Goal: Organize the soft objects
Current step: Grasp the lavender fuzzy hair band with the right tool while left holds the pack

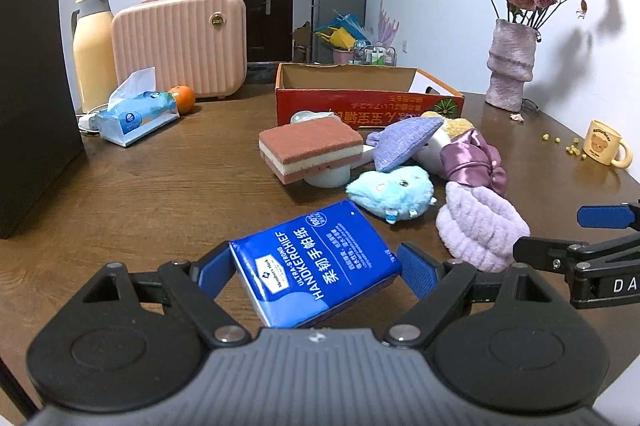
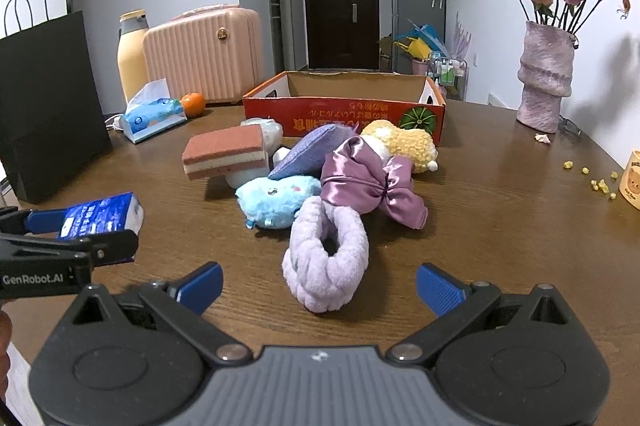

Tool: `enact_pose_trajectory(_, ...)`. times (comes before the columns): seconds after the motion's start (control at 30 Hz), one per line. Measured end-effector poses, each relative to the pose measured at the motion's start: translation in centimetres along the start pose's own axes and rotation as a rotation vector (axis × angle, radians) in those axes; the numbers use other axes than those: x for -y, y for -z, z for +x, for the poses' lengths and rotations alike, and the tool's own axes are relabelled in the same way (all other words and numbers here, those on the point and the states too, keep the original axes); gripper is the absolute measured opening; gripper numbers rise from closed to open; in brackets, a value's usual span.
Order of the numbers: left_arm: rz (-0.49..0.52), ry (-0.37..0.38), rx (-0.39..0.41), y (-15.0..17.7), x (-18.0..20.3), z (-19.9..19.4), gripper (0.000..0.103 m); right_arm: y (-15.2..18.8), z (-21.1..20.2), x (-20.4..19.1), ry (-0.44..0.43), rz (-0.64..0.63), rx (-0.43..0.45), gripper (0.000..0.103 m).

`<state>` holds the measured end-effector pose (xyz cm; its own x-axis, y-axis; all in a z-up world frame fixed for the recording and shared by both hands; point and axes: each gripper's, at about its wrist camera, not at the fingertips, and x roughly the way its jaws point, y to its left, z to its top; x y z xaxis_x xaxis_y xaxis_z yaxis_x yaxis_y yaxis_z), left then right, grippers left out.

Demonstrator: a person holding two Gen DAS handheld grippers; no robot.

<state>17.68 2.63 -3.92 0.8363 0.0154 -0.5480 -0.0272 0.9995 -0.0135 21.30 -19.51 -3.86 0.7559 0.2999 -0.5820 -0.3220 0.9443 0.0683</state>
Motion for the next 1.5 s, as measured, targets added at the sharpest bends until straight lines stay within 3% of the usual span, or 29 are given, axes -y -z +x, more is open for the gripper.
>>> enact_pose_trajectory(0.5,-0.025,0.000,-0.040,-1.3,-1.2,4.0,0.088,-1.6,5.2,-0.2,-0.013,-0.030,-0.087,0.103)
enact_pose_trajectory(0.7,-0.027,0.001,-0.062,-1.5,-1.2,5.5,0.088,-1.8,7.3,0.0,-0.007,-0.036,-0.118,0.095)
enact_pose_trajectory(1.0,-0.034,0.004,-0.078,-1.5,-1.3,6.7,0.088,-1.7,8.8,0.0,0.000,-0.047,-0.143,0.076)
enact_pose_trajectory(1.23,-0.034,0.000,-0.076,-1.5,-1.4,6.6,0.088,-1.6,9.3,0.7,-0.023,-0.017,-0.141,0.038)
enact_pose_trajectory(1.5,-0.037,0.003,-0.067,-1.4,-1.6,6.2,0.088,-1.4,8.8,0.9,-0.042,0.007,-0.118,0.028)
